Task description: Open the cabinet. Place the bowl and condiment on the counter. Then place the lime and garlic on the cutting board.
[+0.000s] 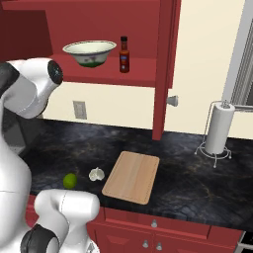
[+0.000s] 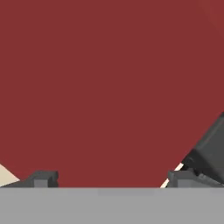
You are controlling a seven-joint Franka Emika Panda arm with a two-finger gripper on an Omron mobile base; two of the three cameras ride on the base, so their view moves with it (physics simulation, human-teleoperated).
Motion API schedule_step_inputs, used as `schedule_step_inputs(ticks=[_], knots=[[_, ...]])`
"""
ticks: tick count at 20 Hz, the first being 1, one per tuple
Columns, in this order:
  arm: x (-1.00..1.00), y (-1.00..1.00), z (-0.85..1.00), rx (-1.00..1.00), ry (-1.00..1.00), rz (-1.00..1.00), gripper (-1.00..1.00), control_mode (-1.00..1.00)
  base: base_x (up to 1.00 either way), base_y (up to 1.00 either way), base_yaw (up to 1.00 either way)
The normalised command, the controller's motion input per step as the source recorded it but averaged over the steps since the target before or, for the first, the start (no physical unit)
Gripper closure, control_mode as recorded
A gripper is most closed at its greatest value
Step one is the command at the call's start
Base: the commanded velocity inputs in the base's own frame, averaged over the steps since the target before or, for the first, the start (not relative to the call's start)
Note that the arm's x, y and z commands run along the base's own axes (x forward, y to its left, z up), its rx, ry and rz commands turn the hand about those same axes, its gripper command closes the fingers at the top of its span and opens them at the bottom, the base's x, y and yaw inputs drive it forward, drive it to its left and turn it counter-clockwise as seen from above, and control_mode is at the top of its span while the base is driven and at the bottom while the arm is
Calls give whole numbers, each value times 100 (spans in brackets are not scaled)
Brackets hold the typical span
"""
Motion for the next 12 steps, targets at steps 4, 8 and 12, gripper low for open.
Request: schedule_step_inputs(ticks=[4, 8, 12], knots=[[0, -40, 0, -14, -19, -23, -100, -100, 0, 0, 0], [10, -53, 0, -11, -17, -22, -100, -100, 0, 0, 0], [17, -46, 0, -12, -16, -23, -100, -100, 0, 0, 0]])
